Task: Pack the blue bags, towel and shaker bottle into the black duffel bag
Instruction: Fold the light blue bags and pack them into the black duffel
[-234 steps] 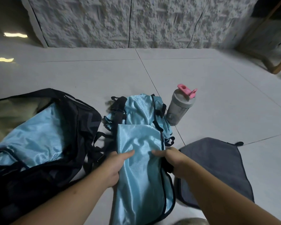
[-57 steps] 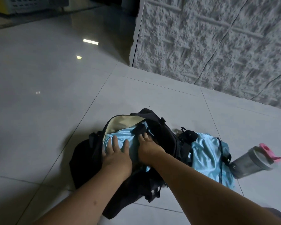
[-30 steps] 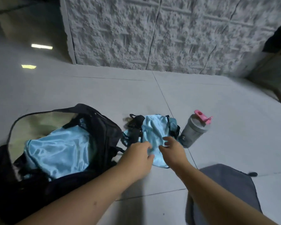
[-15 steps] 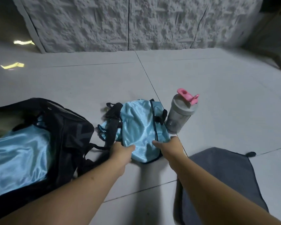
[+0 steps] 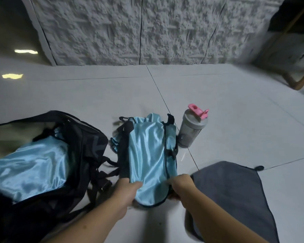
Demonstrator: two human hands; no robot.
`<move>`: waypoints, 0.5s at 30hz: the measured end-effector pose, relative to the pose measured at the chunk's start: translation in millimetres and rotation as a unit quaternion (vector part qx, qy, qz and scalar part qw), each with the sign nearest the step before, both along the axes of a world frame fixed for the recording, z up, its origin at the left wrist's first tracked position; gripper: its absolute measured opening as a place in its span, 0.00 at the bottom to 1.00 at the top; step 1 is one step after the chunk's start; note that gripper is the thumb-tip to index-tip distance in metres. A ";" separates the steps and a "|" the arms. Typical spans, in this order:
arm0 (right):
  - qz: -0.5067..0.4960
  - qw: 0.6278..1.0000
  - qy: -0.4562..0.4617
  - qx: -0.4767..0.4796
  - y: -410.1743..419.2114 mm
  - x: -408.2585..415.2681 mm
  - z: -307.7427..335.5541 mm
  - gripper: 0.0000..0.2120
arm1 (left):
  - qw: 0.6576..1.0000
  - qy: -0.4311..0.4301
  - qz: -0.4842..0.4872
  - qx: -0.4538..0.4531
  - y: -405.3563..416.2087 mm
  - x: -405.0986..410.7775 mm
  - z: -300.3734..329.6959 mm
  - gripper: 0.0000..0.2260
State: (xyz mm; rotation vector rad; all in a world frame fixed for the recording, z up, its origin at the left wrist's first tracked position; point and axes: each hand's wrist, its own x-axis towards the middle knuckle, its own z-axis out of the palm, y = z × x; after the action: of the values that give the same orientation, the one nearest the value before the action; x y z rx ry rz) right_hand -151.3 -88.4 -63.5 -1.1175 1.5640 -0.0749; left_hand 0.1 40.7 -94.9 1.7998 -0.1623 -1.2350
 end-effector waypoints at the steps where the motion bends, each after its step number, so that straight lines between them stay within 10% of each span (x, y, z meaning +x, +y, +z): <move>1: 0.014 1.000 0.012 0.004 7.3 -3.0 1.3 0.06 | 1.000 0.010 0.004 0.000 7.6 -3.9 3.9 0.18; 15: 0.089 0.988 0.079 0.101 77.7 -25.4 22.4 0.08 | 0.989 -0.060 -0.086 0.103 85.8 -24.7 26.2 0.14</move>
State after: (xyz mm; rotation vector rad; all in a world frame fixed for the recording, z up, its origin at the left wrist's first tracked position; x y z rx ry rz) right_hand -176.7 -10.6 -41.1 -1.1172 1.5657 0.2929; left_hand -24.6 126.6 -68.7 2.0774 -0.2710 -1.3024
